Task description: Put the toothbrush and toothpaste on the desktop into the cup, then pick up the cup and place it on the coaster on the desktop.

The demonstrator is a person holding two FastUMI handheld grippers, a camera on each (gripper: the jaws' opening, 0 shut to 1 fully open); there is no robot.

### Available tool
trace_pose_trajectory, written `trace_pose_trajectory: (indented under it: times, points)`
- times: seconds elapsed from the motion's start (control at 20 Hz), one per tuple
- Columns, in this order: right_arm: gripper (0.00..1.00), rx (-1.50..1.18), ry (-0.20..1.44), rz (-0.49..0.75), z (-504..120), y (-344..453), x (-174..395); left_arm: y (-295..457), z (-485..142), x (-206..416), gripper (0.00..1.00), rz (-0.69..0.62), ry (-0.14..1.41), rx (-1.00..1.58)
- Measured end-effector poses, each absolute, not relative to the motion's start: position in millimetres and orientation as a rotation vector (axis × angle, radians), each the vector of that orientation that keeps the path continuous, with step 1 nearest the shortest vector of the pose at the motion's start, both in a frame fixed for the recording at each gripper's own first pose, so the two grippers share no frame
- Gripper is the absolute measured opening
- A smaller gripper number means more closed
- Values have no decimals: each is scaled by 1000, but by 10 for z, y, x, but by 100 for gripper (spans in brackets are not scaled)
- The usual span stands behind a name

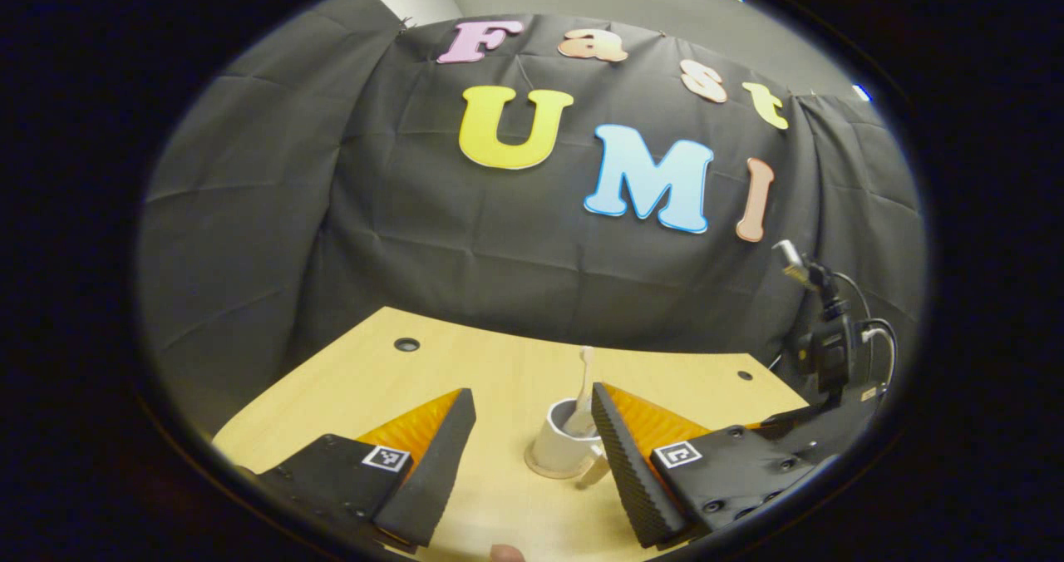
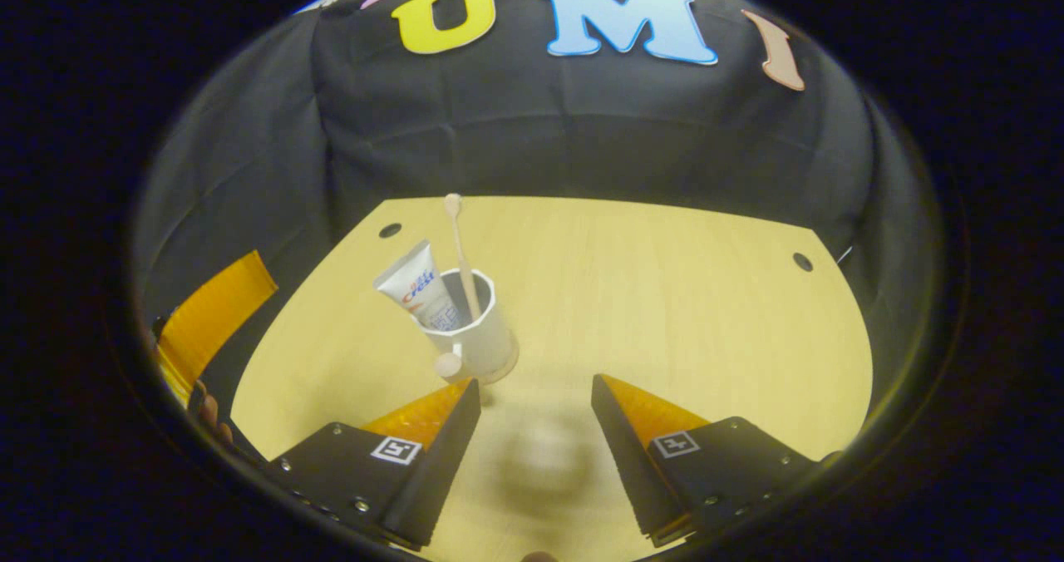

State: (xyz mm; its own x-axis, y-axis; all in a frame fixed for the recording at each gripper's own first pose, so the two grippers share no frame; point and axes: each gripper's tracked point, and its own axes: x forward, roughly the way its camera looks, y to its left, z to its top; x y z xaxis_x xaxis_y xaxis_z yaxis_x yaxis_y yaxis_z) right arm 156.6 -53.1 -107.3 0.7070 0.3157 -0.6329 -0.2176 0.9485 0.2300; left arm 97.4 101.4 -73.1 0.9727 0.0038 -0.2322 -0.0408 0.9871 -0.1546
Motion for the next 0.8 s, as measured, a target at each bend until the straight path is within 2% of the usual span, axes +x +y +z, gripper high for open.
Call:
trace_pose_trajectory:
  times: [0.4,0.45,0.5,0.55,0.6,0.7,0.75,0.8]
  points:
    - [85,101,359,203,-220,-1261,1420,545,-414,1047,91,-30,167,-108]
    - [81,72,316,192,-113,-1339,1392,478,-356,1052,91,-39,153,-108]
    - [85,46,272,181,-24,-1378,1365,407,-306,1051,90,-50,141,-106]
    - [81,23,232,170,69,-1443,1316,344,-265,1048,90,-53,128,-99]
    - [85,4,202,158,149,-1514,1263,283,-220,1032,91,-57,113,-91]
    - [82,-3,149,148,289,-1591,1174,169,-122,993,91,-65,83,-80]
    - [85,3,122,141,355,-1633,1138,110,-86,962,91,-67,70,-75]
    - [84,14,98,134,415,-1678,1104,53,-63,930,90,-67,59,-68]
